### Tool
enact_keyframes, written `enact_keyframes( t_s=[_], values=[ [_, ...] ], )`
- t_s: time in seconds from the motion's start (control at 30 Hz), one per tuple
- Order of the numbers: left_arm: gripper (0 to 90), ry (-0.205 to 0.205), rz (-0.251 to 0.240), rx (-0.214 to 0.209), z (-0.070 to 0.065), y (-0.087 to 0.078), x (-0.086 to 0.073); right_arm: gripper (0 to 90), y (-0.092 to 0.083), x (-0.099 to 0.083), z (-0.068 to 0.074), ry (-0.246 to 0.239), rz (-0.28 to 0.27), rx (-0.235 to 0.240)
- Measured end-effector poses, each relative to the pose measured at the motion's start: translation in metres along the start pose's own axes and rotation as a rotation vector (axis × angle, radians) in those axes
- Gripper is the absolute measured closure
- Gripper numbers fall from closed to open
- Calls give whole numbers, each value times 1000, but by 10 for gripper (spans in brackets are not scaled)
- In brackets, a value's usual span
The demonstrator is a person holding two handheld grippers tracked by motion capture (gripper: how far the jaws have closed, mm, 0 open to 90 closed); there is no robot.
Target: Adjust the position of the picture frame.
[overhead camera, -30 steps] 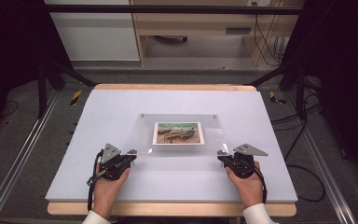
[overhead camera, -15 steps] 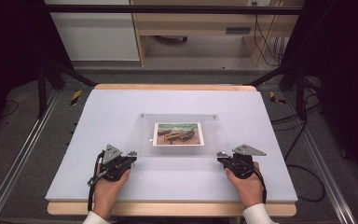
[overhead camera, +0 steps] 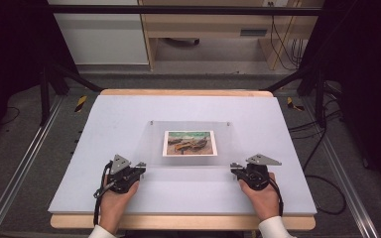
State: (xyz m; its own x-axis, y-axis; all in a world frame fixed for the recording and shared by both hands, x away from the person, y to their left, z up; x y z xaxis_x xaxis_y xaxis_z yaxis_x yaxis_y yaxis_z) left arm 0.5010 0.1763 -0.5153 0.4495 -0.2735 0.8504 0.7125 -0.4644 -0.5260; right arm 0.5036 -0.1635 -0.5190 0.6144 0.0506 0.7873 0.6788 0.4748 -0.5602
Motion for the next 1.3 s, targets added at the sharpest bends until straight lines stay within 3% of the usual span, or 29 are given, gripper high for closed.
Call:
enact_keyframes(
  t_s=[0.47,0.97,1.07,1.1,1.13,1.2,1.3],
  values=[
    [840,13,1,25,-1,0,-1,846,0,-1,0,4,1,2],
    [814,15,7,12,-1,0,-1,800,-1,-1,-2,27,3,9],
    [651,29,25,30,-1,1,-3,651,-4,-2,-6,50,-2,4],
    [614,29,25,30,-1,1,-3,651,-4,-2,-6,50,-2,4],
    [568,29,31,36,0,1,-5,544,-6,-3,-7,55,1,-7],
    [477,7,36,39,1,0,-6,454,-8,-3,-8,55,1,-16],
    [406,0,27,39,2,-1,-5,348,-12,-5,-8,27,1,-31]
  ],
)
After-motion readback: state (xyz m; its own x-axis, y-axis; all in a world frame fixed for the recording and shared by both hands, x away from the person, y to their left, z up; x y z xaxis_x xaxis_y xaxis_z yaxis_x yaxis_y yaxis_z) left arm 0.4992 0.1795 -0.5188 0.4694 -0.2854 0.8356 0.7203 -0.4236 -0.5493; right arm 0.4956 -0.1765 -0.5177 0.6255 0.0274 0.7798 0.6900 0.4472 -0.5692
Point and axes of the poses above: each handheld gripper's, and its own axes: y roughly forward along the jaws, x roughly out of its top, z roughly to its left, the point moved 8 cm from there along y, roughly forward along the jaws, and after that the axes turned 6 degrees about y, right-handed, at the moved point
